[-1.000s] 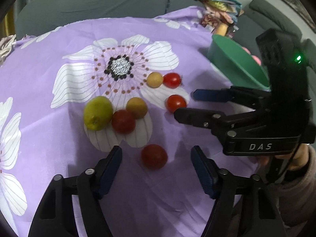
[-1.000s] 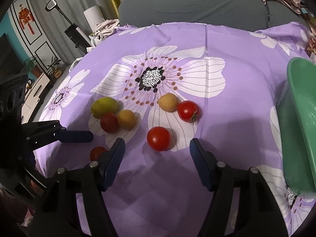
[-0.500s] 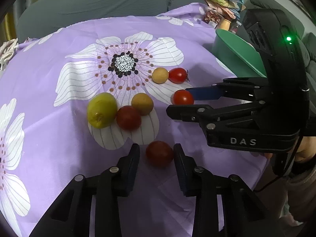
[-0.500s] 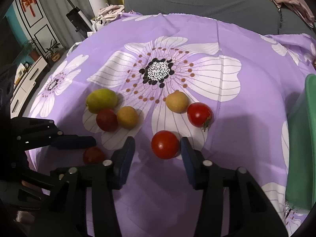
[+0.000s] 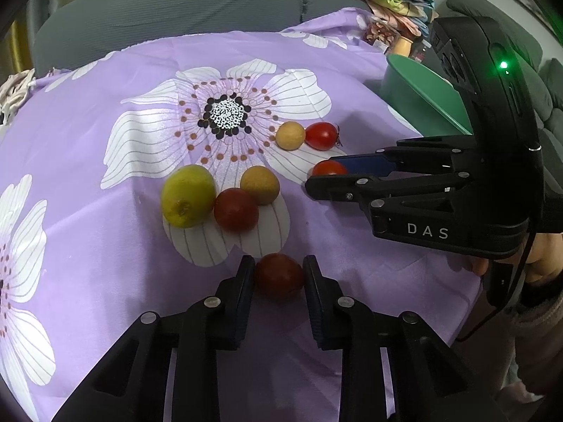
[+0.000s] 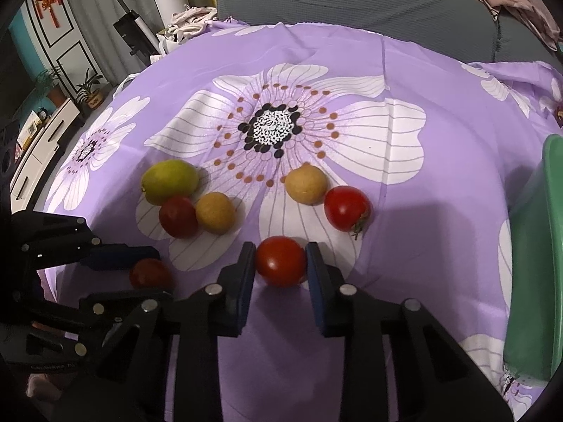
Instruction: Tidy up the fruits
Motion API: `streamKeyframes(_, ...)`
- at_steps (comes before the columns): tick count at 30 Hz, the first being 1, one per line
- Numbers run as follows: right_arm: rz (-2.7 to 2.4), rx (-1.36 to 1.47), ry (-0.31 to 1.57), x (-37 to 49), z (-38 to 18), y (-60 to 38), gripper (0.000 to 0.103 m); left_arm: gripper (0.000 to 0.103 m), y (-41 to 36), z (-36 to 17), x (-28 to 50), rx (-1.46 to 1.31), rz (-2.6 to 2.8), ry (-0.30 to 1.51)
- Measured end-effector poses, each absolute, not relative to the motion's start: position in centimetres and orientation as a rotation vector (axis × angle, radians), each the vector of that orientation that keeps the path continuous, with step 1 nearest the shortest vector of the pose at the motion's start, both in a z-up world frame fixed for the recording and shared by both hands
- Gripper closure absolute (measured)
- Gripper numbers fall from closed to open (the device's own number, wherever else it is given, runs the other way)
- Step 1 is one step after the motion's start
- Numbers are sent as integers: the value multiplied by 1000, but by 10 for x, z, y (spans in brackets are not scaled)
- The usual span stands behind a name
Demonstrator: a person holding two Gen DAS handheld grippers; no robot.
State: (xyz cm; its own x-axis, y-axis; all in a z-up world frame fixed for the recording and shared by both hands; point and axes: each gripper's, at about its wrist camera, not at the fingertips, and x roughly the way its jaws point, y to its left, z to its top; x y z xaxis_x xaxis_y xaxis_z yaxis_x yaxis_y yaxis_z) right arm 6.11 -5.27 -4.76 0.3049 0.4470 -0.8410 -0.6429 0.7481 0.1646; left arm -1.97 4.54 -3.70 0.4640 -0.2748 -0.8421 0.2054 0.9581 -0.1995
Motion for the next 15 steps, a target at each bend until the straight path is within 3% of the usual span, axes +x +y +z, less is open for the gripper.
streamKeyframes(15,712,-44,956,42,-25,-94,74,75,52,-22,-26,-132,-321,1007)
